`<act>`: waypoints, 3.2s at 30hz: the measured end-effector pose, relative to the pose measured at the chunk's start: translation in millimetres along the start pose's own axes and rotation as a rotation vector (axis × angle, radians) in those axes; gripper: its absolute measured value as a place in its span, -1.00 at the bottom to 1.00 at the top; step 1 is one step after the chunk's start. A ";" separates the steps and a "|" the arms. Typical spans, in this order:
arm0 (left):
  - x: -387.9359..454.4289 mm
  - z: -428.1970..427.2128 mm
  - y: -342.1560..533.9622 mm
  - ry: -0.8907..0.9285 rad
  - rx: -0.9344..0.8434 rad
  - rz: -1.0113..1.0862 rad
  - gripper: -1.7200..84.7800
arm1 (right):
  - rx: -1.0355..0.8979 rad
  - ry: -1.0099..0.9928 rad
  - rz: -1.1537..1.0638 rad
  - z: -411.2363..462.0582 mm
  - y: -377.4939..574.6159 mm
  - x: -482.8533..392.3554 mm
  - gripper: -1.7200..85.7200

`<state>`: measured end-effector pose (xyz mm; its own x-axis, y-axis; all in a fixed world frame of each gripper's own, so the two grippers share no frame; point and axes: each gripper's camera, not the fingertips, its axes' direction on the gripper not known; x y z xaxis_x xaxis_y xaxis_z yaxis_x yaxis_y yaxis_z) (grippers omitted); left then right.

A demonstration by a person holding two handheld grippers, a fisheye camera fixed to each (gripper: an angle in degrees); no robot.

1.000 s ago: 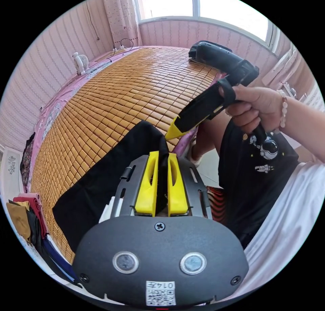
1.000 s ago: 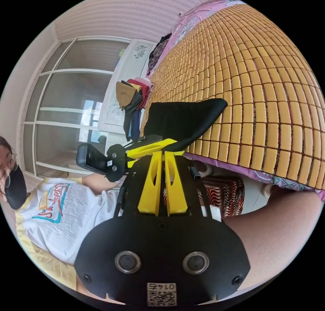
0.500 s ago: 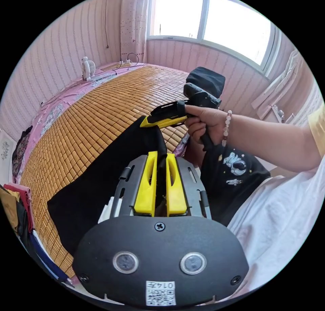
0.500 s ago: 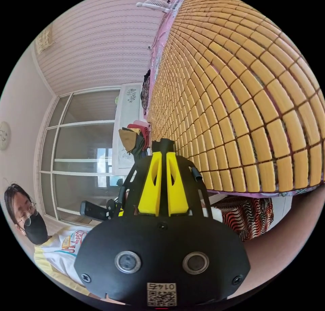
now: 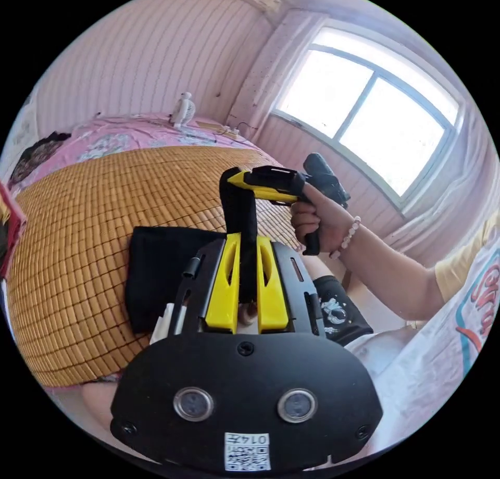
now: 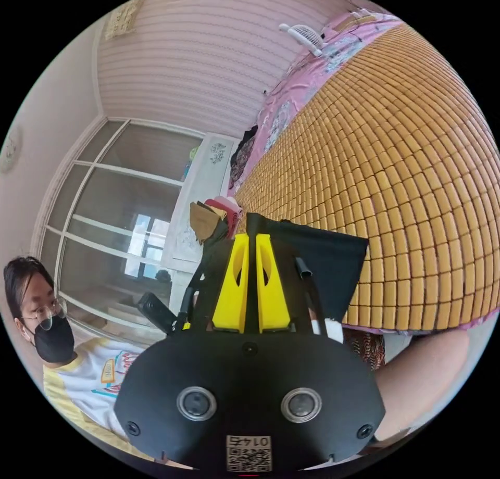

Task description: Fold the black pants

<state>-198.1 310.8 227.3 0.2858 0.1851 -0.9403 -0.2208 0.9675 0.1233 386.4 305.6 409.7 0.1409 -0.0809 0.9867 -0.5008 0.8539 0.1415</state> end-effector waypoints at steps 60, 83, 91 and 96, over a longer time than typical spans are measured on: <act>-172.8 122.8 -103.3 -0.122 -0.345 -0.325 -0.85 | -0.089 0.589 -0.133 178.8 196.4 -152.7 -0.84; 31.7 221.7 -161.9 0.361 0.053 -0.319 -0.87 | -0.128 0.620 -0.840 -11.6 165.3 -389.6 -0.91; 188.6 322.3 -220.4 0.547 0.059 -0.202 -0.81 | -0.050 0.856 -0.728 -229.5 117.1 -362.7 -0.88; 219.3 401.4 -219.5 0.401 -0.190 -0.062 -0.82 | 0.104 1.345 -0.228 -319.2 99.8 -238.4 -0.73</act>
<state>287.3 208.2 121.5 -0.0717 0.0096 -0.9974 -0.3929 0.9188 0.0371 575.4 574.2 163.1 0.9120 0.3950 0.1108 -0.4076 0.8422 0.3529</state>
